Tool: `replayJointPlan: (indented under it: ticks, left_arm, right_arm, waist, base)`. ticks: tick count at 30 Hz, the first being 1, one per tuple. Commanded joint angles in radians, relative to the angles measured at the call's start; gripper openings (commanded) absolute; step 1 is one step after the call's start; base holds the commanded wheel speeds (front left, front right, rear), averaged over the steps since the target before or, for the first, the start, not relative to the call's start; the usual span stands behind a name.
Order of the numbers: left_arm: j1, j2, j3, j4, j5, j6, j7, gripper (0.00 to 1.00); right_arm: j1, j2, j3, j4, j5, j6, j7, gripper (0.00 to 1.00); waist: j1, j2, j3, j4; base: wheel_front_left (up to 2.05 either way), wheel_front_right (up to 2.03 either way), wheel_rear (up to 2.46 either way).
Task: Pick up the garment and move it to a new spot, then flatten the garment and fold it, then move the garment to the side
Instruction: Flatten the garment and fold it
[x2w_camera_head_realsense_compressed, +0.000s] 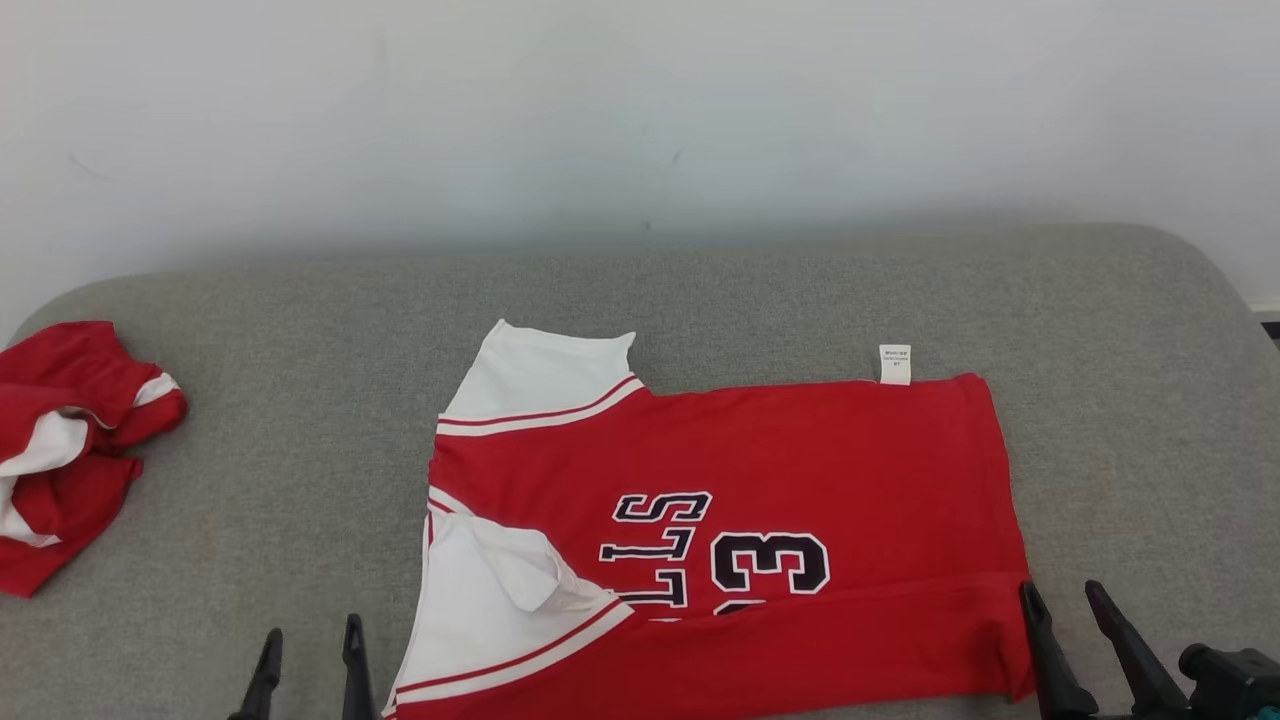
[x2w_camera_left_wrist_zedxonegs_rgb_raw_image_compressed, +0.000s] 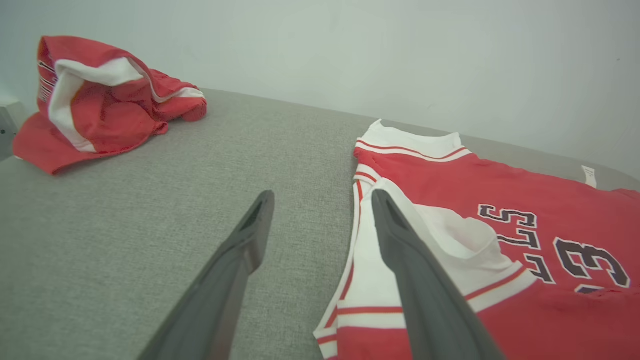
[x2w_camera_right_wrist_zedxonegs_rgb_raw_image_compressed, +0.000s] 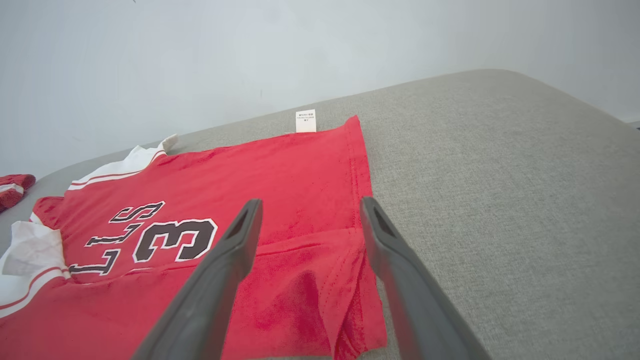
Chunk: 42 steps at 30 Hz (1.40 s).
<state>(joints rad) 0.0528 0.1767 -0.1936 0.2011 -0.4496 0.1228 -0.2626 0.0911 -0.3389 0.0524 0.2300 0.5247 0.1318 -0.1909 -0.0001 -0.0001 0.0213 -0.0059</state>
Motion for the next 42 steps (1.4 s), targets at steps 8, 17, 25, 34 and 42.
replayJointPlan:
  ticks: [8,17,25,34,42]
  left_arm:
    - [0.007,0.012,0.095,-0.097,0.213,-0.038,-0.003,1.00]
    - [0.017,0.016,0.143,-0.114,0.318,-0.038,-0.003,1.00]
    - [0.030,0.020,0.151,-0.106,0.349,-0.039,-0.003,1.00]
    - [0.039,0.003,0.175,-0.111,0.349,-0.069,-0.003,1.00]
    - [0.033,-0.013,0.184,-0.097,0.365,-0.091,-0.003,1.00]
  right_arm:
    - [-0.024,0.054,-0.016,-0.064,-0.103,-0.003,-0.063,1.00]
    - [-0.036,0.118,-0.051,-0.085,-0.161,-0.003,-0.075,1.00]
    - [-0.011,0.157,-0.087,-0.111,-0.204,-0.003,-0.075,1.00]
    - [-0.009,0.180,-0.070,-0.129,-0.236,-0.003,-0.075,1.00]
    - [-0.012,0.185,-0.058,-0.120,-0.247,-0.003,-0.075,1.00]
  waist:
    - [0.0001,0.0001,-0.027,-0.007]
    - [0.0001,0.0001,-0.042,-0.014]
    - [0.0001,0.0001,-0.046,-0.006]
    - [0.0001,0.0001,-0.048,-0.001]
    - [0.0001,0.0001,-0.049,0.005]
  base:
    - [0.00,0.00,0.00]
    - [0.00,0.00,0.00]
    - [0.00,0.00,0.00]
    - [0.00,0.00,0.00]
    - [0.00,0.00,0.00]
